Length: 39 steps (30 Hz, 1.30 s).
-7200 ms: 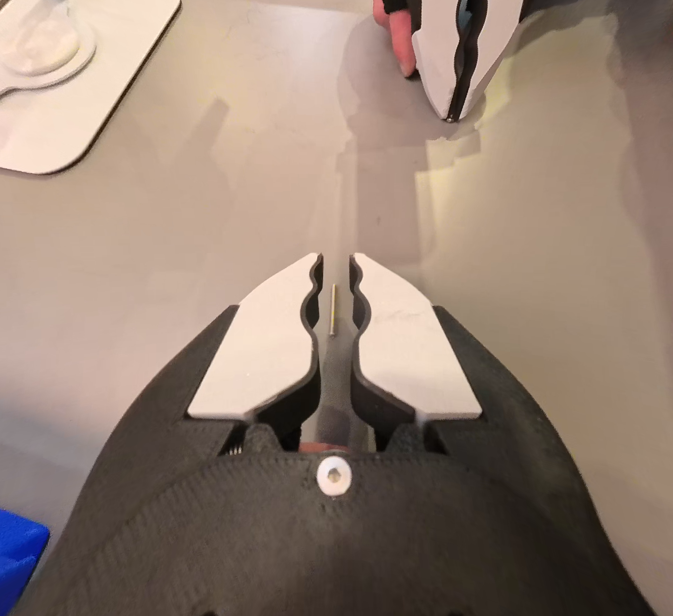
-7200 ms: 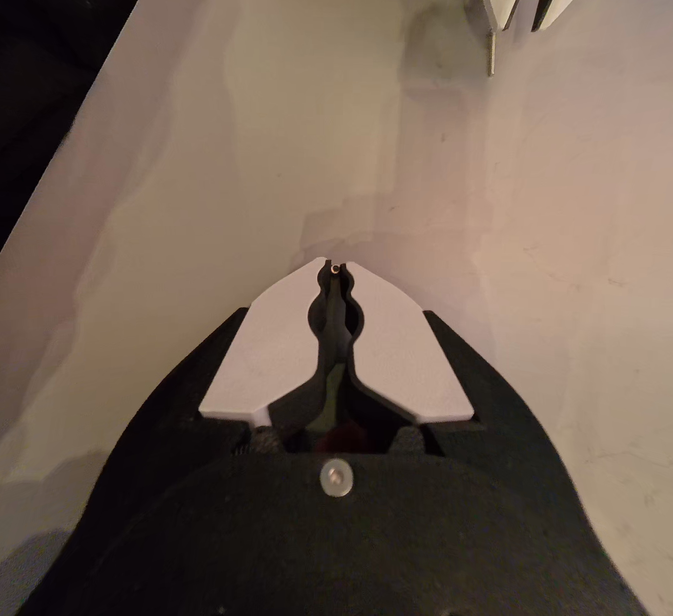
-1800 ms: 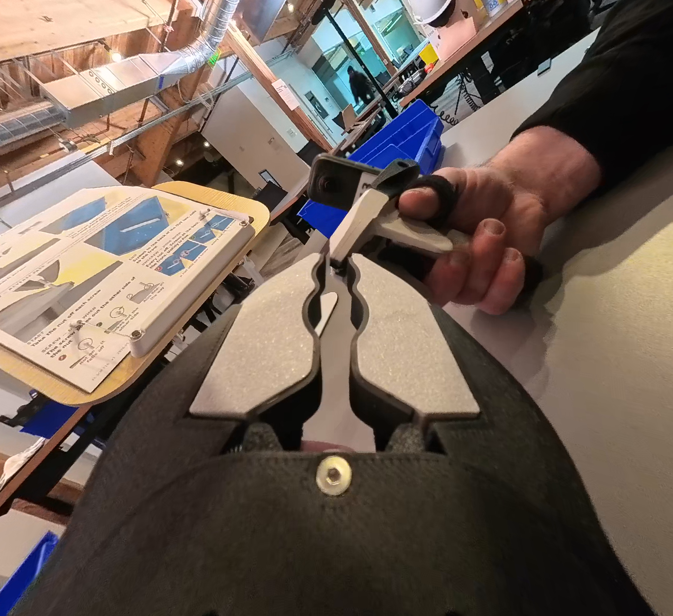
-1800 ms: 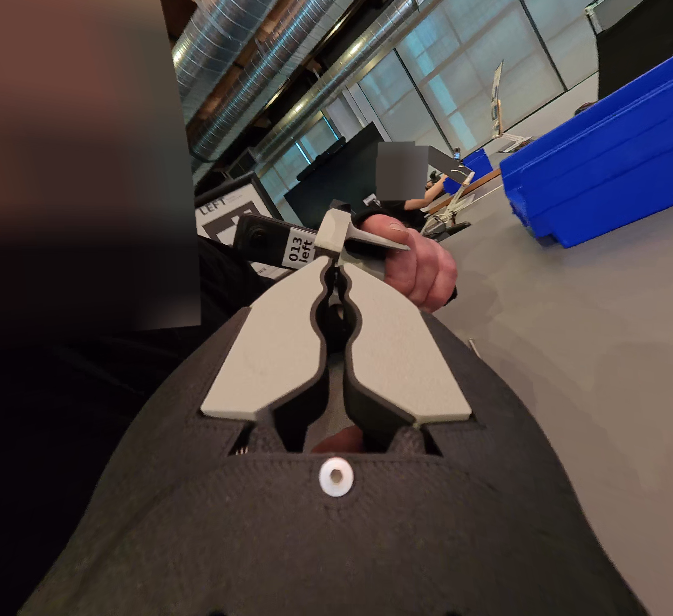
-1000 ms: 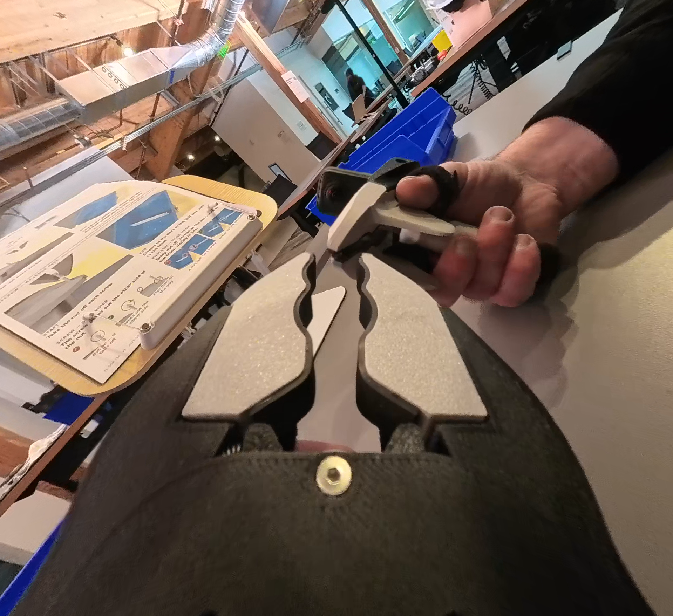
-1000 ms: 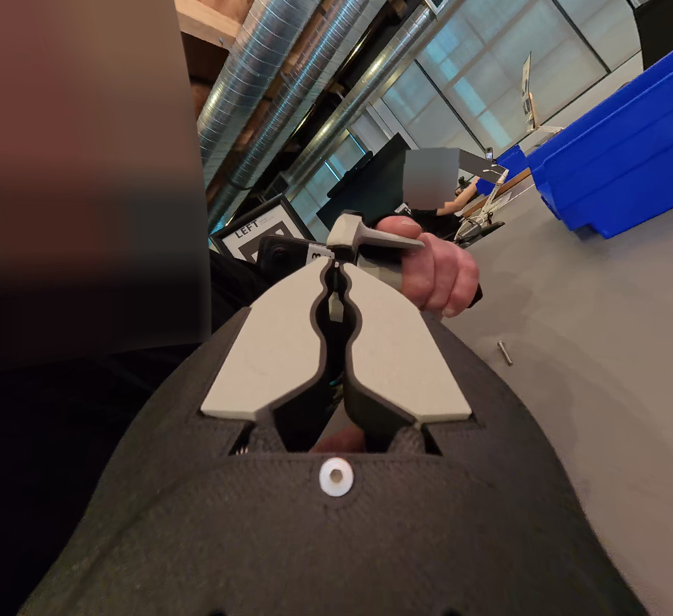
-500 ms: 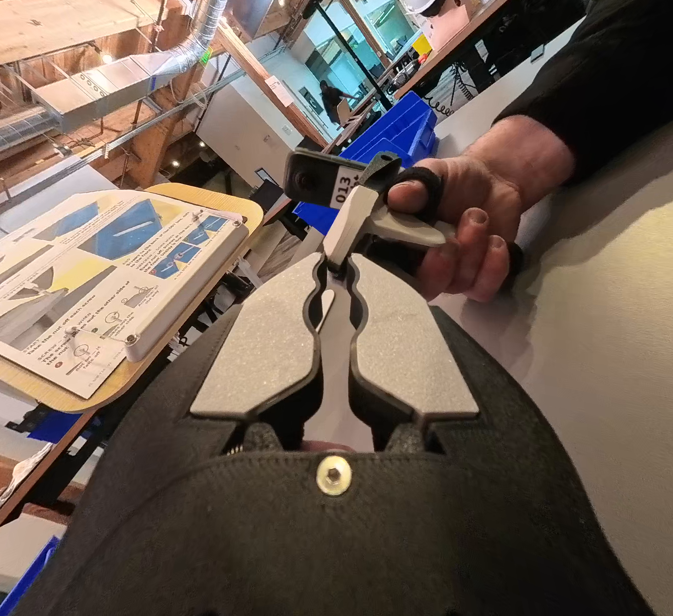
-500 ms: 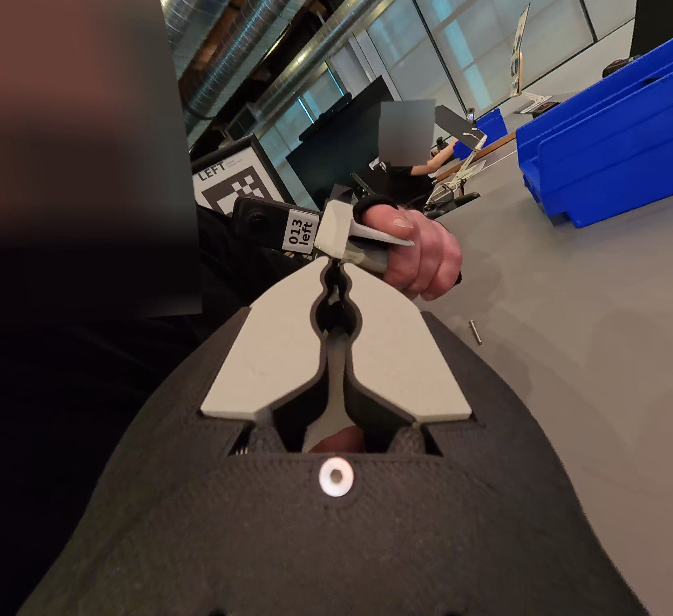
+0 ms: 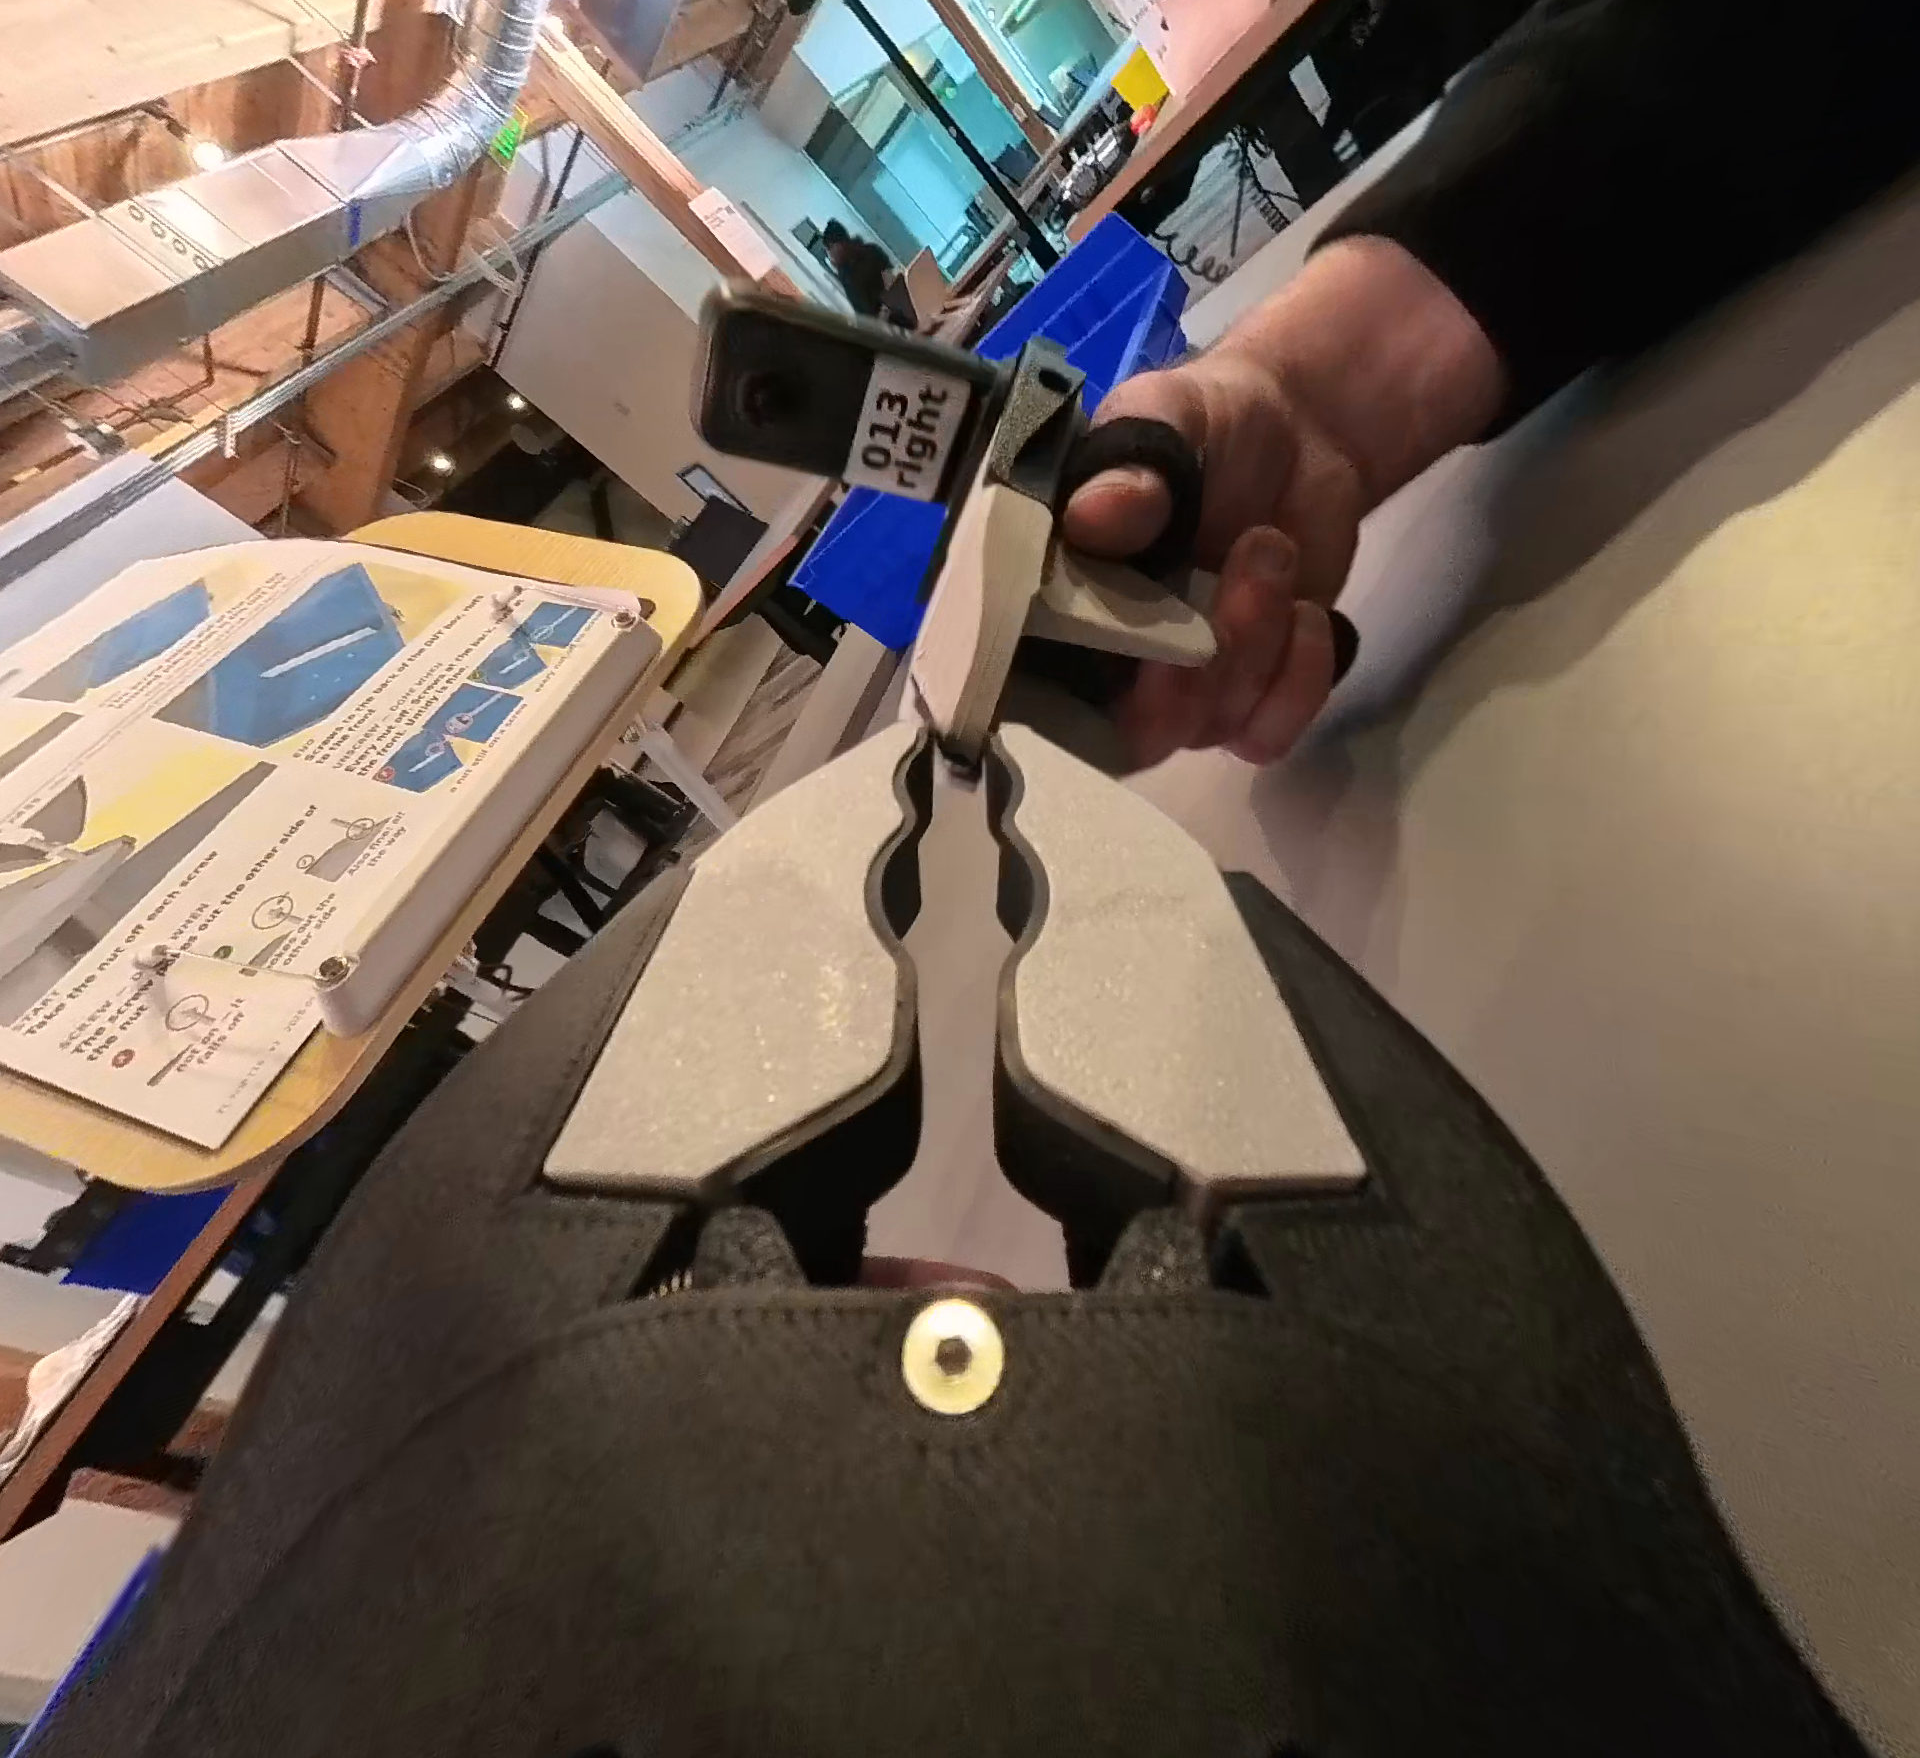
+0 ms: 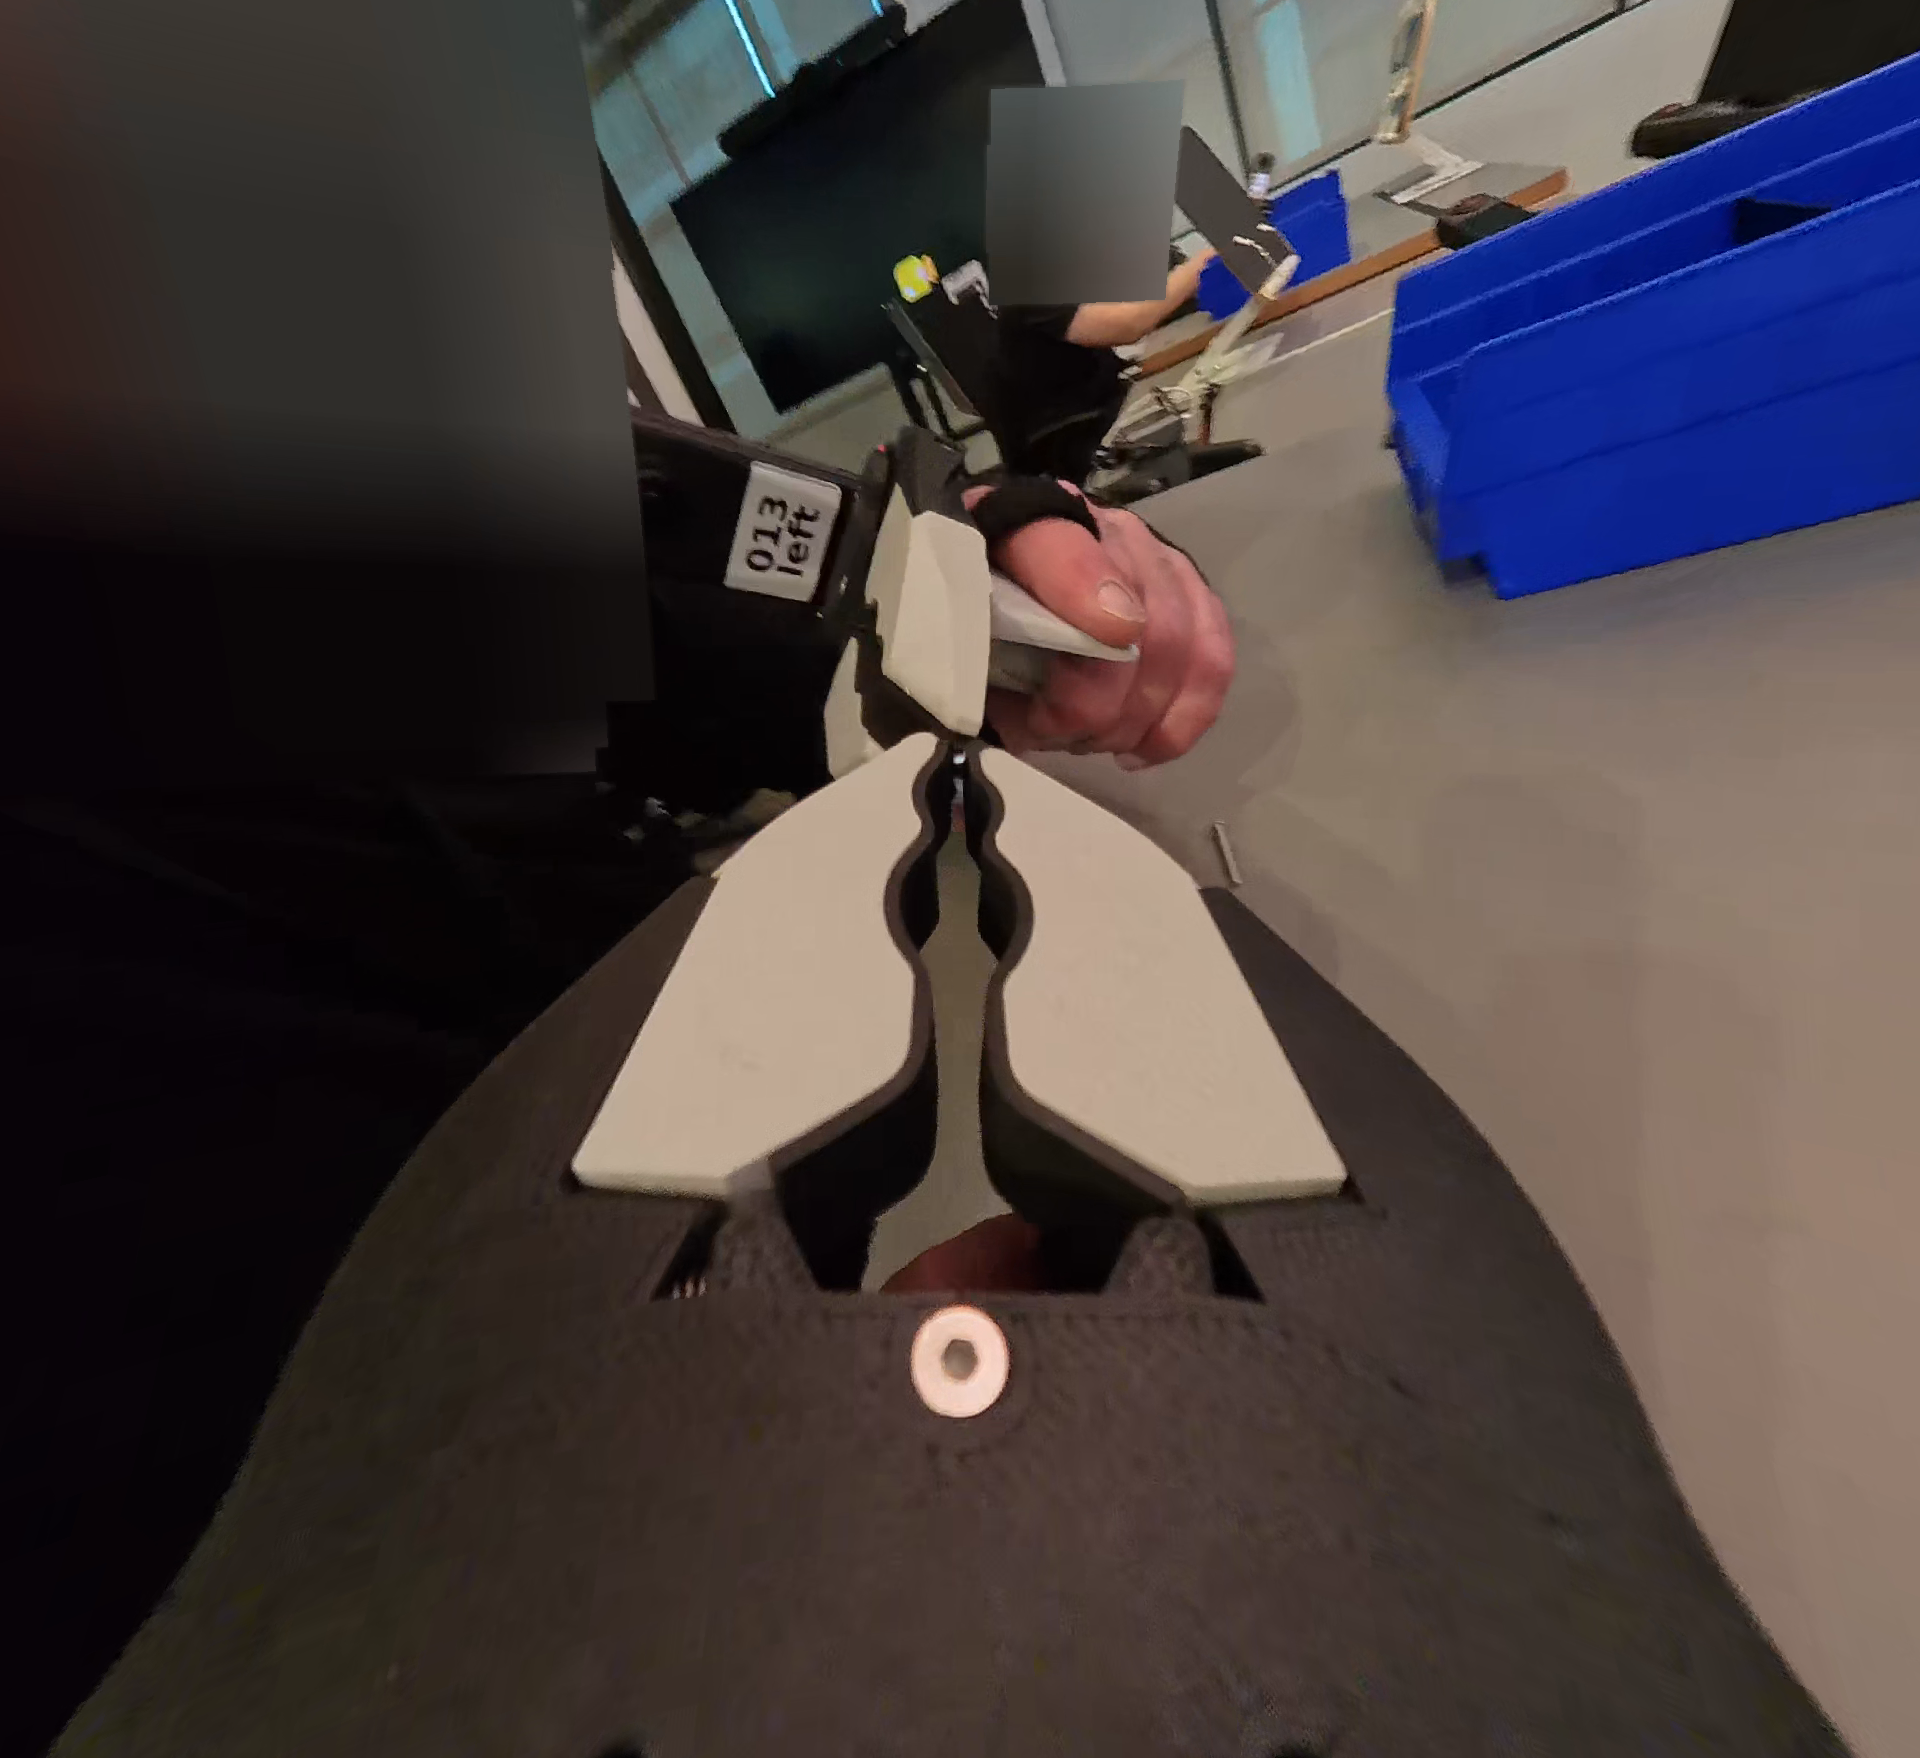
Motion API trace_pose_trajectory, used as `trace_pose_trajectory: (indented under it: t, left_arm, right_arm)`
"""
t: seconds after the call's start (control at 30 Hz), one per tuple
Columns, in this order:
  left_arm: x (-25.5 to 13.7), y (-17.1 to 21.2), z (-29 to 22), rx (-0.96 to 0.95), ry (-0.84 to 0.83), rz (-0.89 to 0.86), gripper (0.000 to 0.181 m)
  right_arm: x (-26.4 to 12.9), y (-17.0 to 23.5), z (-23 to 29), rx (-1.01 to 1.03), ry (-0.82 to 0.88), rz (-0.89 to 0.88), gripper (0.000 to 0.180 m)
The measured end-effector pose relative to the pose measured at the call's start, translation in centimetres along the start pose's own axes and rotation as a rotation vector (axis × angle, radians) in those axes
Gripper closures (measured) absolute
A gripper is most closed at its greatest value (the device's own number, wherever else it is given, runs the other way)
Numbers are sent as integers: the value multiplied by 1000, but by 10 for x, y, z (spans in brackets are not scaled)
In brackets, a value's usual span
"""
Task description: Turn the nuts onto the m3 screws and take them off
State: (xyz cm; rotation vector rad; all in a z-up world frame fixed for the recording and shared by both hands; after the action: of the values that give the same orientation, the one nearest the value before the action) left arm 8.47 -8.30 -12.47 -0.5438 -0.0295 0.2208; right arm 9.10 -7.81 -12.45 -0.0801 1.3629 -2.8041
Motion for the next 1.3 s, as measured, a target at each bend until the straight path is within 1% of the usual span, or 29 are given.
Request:
trace_pose_trajectory:
  t: [0.07, 0.1, 0.17, 0.23, 0.5, 0.57, 0.67, 0.8, 0.9, 0.97, 1.03, 1.13, 1.2, 1.3]
  left_arm:
    - [-4, 5, -1, -6, 13, 16, 169]
    - [-6, 7, -1, -17, 16, 20, 168]
    - [-8, 12, -1, -37, 27, 29, 165]
    - [-8, 14, 0, -47, 28, 35, 165]
    - [-6, 19, -7, -74, 68, 43, 164]
    - [-6, 19, -6, -76, 65, 40, 164]
    - [-4, 17, -7, -57, 55, 41, 164]
    - [-3, 15, -8, -34, 40, 40, 166]
    - [-2, 12, -8, -18, 29, 33, 168]
    - [-2, 10, -9, -8, 36, 23, 167]
    - [-2, 11, -10, -7, 44, 22, 166]
    - [-4, 14, -11, 8, 61, 38, 163]
    - [-6, 16, -12, 9, 82, 41, 162]
    - [-9, 27, -21, 62, 148, 96, 162]
  right_arm:
    - [-4, -2, -4, -110, 71, -10, 178]
    - [-5, -2, -7, -196, 131, 2, 178]
    - [-7, 0, -13, -351, 241, 47, 178]
    - [-6, 2, -14, -463, 299, 81, 178]
    - [-3, 5, -13, -638, 384, 123, 178]
    - [-3, 6, -13, -635, 385, 125, 178]
    - [-1, 5, -12, -555, 350, 100, 178]
    - [1, 7, -12, -354, 266, 78, 178]
    - [2, 8, -8, -187, 160, 50, 178]
    - [3, 10, -8, -128, 127, 64, 178]
    - [2, 12, -7, -122, 119, 74, 178]
    - [-3, 13, -10, -171, 162, 112, 178]
    - [-4, 16, -14, -245, 218, 159, 178]
    - [-8, 27, -28, -399, 359, 284, 178]
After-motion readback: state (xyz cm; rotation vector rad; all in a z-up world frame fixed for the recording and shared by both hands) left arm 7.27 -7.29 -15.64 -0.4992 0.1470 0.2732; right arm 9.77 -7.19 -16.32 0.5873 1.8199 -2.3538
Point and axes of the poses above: each gripper's, where its closed fingertips meet, x out along the fingers, y out of its underside, z = x × y across the jaws, the point moved 1 cm from there along -x, back along the fingers, and after that the axes turned 14 degrees about x, right-handed, at the moved point
